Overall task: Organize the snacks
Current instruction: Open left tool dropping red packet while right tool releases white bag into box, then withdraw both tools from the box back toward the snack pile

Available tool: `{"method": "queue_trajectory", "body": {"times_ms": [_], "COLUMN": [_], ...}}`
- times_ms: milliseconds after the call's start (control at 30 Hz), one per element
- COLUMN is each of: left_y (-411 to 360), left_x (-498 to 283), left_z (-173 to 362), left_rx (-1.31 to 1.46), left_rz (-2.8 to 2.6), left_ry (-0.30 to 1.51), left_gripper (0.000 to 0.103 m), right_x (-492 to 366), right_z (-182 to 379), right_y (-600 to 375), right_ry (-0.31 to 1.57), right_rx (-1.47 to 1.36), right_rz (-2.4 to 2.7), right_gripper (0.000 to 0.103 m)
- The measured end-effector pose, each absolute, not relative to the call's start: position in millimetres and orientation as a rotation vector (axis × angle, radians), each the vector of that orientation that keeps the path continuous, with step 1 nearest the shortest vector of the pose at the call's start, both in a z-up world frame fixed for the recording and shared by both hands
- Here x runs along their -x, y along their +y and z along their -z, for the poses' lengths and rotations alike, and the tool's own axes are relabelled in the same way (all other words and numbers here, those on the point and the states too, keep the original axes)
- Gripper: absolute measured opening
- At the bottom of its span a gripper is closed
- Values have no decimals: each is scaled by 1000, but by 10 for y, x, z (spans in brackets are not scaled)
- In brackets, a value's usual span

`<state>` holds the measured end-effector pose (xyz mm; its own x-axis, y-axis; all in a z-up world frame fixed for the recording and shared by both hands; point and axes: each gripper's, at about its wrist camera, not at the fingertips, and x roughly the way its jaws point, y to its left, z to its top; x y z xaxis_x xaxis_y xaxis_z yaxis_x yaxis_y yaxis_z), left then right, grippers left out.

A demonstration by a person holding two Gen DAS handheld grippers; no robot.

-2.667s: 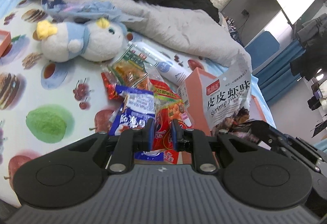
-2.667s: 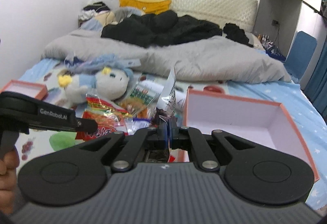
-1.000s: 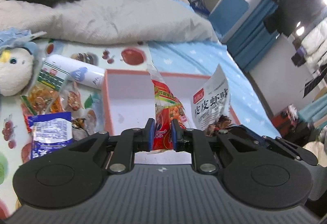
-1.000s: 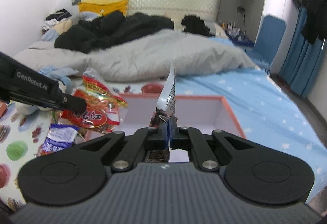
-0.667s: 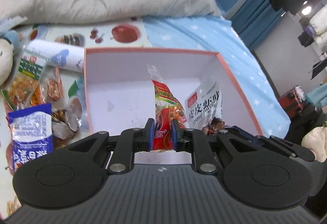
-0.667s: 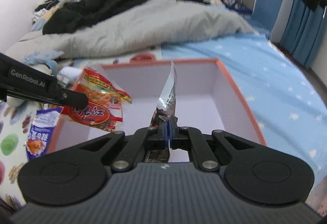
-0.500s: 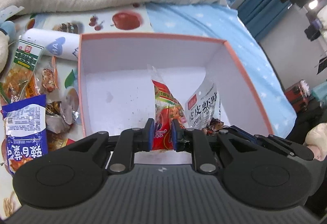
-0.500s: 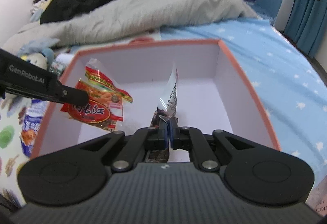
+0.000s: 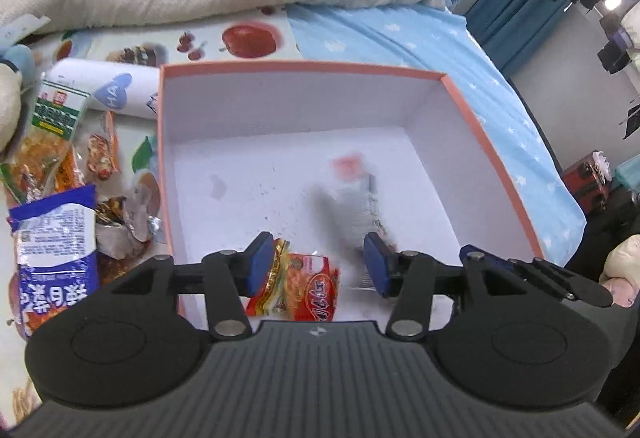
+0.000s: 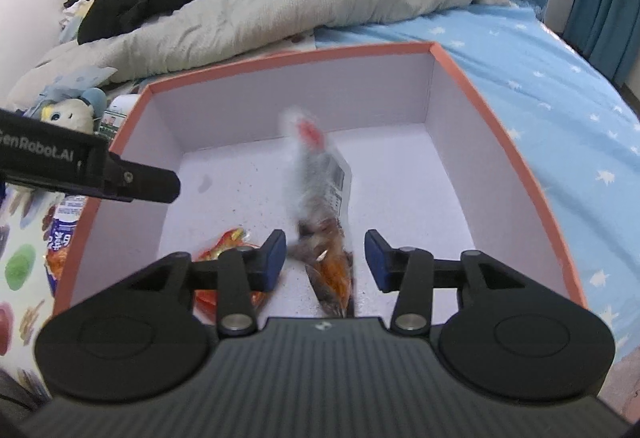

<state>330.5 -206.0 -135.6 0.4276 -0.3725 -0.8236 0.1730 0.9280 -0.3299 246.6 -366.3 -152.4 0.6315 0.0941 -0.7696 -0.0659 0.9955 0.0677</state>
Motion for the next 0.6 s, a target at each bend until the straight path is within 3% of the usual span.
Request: {"method": "queue_trajectory", "body": {"times_ms": [600], "left_y": [-1525], "left_x": [-2460], "left_z": [328], "left_rx": [214], "left_rz": [353], "left_ry": [818], "left_gripper": [56], "right_x": [-1929], "right_z": [539], "right_y": [-3314], "right_ry": [631], "right_rx": [-38], "right_rz": [-126], "right_gripper": [46]}}
